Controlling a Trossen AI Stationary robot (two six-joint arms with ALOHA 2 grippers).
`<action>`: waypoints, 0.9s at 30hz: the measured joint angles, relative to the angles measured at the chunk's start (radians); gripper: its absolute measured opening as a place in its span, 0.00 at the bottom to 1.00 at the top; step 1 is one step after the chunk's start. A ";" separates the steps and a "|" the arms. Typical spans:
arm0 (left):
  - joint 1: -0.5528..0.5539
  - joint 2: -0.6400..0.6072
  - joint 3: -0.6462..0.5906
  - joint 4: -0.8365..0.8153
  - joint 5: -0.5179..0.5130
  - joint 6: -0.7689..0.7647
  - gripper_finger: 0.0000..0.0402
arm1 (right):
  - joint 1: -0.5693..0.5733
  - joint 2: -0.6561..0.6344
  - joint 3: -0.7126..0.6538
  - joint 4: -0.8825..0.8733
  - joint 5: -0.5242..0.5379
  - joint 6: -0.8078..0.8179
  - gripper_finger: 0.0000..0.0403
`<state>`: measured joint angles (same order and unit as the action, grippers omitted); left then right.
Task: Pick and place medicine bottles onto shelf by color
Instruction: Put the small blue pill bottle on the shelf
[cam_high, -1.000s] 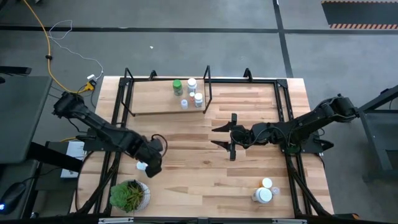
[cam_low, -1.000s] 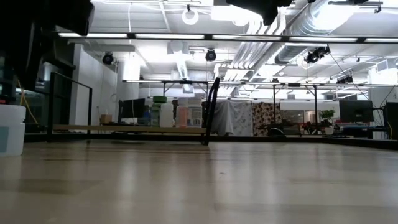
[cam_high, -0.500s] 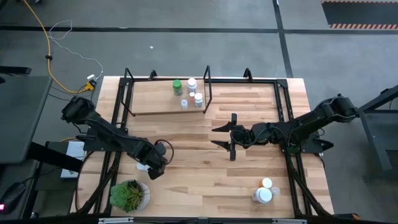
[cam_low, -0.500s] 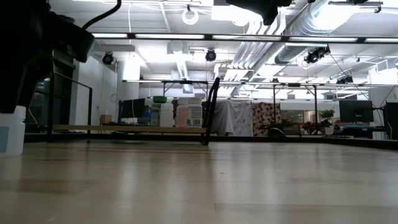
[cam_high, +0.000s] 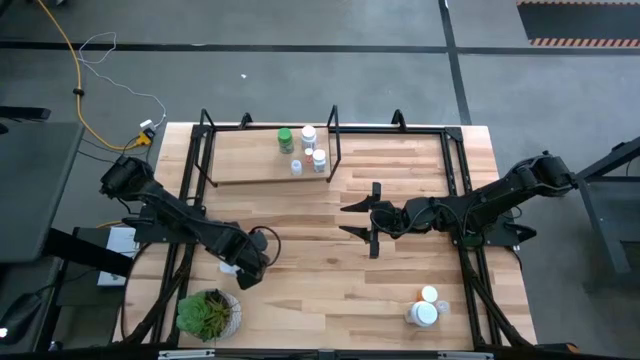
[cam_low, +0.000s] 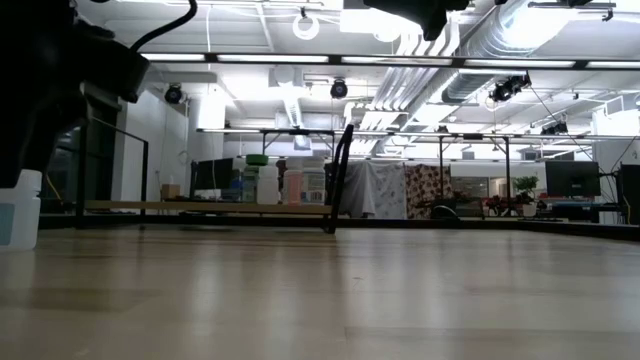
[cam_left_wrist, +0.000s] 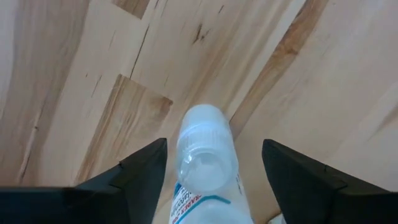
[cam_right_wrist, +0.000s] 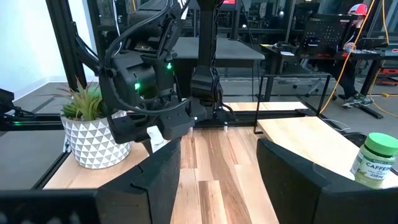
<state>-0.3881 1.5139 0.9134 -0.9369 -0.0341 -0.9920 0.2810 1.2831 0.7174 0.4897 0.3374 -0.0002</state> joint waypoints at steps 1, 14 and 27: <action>-0.002 0.000 0.000 -0.008 0.000 0.000 0.60 | 0.000 0.000 0.000 0.000 0.000 0.000 0.51; -0.007 0.000 0.000 -0.051 -0.055 0.000 0.36 | 0.000 0.000 0.000 0.000 0.000 0.000 0.51; 0.031 -0.014 0.043 -0.055 -0.010 0.089 0.33 | 0.000 0.000 0.000 0.000 0.000 0.000 0.51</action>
<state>-0.3573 1.4999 0.9563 -0.9916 -0.0437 -0.9026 0.2811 1.2835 0.7177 0.4900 0.3374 0.0002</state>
